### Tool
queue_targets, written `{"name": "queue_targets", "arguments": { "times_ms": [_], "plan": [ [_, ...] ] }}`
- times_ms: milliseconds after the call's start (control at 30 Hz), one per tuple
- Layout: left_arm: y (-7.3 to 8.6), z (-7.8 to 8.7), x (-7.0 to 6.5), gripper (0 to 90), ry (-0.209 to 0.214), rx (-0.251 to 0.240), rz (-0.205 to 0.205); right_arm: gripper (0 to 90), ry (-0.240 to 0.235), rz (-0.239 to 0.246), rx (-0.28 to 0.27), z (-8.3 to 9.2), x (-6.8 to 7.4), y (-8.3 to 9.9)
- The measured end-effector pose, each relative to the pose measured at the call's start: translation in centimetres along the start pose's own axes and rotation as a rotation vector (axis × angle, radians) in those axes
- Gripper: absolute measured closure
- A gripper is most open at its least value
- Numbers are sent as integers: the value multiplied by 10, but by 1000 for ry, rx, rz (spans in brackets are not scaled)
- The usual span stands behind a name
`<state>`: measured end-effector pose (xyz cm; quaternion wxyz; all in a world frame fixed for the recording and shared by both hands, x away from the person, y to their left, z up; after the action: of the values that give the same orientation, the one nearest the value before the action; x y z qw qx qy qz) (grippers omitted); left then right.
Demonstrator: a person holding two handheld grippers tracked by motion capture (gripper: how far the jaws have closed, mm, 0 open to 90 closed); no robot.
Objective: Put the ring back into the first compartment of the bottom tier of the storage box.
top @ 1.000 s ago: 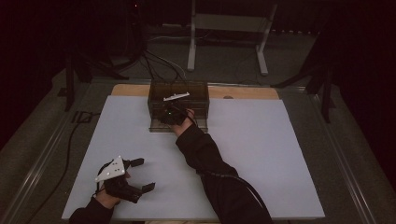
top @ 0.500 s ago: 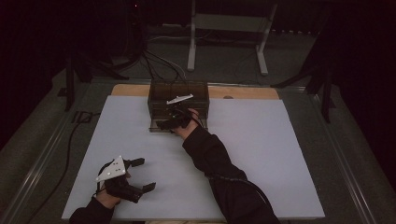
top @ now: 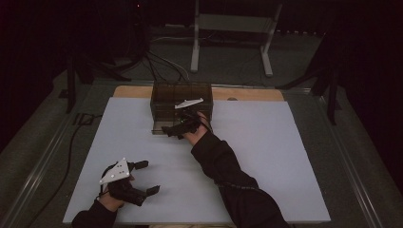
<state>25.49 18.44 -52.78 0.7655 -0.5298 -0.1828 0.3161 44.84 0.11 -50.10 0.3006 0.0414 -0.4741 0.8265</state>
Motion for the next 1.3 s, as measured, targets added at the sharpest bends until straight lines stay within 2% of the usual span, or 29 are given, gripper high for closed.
{"name": "queue_targets", "arguments": {
  "times_ms": [167, 400, 600, 733, 933, 1033, 1300],
  "plan": [
    [1, -1, 0, 7, -3, 9, -1, 6, -8, 37, 16, 5, 6, -1],
    [2, 1, 0, 7, -5, 3, -4, 5, -10, 57, 1, 10, 10, -1],
    [3, 3, 1, 7, -5, -1, 4, 6, -11, 65, -19, 20, 12, -1],
    [3, 3, 1, 7, -5, -1, 3, 6, -7, 85, -14, 27, 13, 1],
    [2, 2, 1, 7, -6, 0, 0, 6, -30, 106, -19, 42, 15, 9],
    [2, 2, 1, 7, -4, 1, -1, 6, -25, 120, -27, 50, 15, 14],
    [3, 1, 0, 7, -3, 6, 3, 6, -5, 118, -68, 75, 11, 28]
  ]
}}
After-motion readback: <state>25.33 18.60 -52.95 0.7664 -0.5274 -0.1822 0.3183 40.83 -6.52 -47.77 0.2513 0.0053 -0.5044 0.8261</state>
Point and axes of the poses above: each handheld gripper's, and its own axes: z roughly backward along the jaws, y roughly out of its underside, x roughly to its left, the point moved 3 cm from there along -z, roughly forward along the jaws, and after that the axes turned 13 degrees about -y, right-handed, at the moved point
